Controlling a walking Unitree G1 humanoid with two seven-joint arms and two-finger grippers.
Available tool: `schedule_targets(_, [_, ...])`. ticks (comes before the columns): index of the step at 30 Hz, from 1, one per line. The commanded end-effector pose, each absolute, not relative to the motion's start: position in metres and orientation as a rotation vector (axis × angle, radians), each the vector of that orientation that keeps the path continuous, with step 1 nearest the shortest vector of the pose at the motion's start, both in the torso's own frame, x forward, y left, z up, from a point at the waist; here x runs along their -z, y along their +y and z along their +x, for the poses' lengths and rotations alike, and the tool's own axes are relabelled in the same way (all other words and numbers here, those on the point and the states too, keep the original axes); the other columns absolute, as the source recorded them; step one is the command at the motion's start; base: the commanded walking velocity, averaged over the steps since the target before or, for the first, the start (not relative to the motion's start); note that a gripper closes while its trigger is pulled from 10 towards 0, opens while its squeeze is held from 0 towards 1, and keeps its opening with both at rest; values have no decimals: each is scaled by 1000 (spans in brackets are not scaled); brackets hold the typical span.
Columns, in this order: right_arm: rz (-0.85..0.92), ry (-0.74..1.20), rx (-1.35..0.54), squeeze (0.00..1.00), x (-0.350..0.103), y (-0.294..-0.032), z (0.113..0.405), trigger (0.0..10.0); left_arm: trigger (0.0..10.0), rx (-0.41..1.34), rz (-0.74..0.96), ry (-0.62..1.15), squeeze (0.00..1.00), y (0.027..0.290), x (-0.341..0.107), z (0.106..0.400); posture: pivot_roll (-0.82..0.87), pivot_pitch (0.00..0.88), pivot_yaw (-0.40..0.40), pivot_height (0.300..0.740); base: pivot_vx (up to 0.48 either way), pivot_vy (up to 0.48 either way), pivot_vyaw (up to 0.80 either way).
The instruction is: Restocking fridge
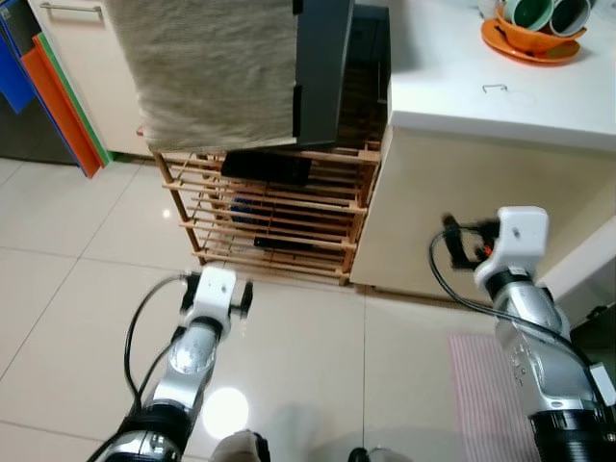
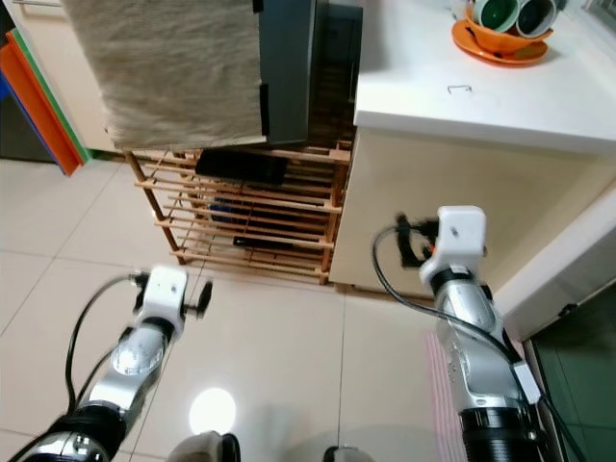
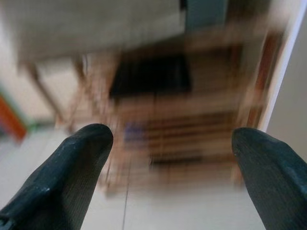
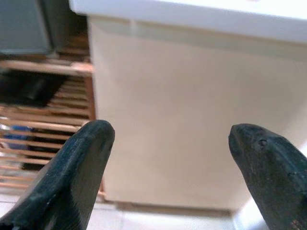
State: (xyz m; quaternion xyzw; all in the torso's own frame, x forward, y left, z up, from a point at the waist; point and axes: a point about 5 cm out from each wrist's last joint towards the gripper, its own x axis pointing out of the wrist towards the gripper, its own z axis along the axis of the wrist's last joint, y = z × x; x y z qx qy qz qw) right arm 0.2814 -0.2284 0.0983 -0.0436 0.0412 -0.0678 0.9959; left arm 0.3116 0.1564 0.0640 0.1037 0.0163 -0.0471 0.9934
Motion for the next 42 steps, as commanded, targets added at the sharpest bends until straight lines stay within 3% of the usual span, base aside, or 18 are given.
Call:
schedule_targets(1, [-92, 48, 160, 0, -98, -228, 278, 10000, 10000, 101, 170, -55, 0, 151, -88, 319, 57, 1, -8, 740, 0, 0, 0])
schedule_targets(9, [-37, 15, 140, 0, -88, -209, 263, 10000, 10000, 125, 123, -197, 0, 140, -129, 324, 64, 0, 2, 740, 0, 0, 0])
schedule_targets(17, [-14, -8, 124, 0, -88, -199, 269, 10000, 10000, 136, 117, -129, 0, 139, -121, 318, 63, 0, 11, 740, 0, 0, 0])
schedule_targets(31, [-51, 31, 105, 0, -79, -204, 267, 10000, 10000, 143, 139, -27, 0, 137, -104, 311, 60, 14, -7, 740, 0, 0, 0])
schedule_targets(42, [-51, 53, 91, 0, -73, -197, 263, 10000, 10000, 146, 125, 24, 0, 139, -100, 313, 51, 39, 1, 740, 0, 466, 0])
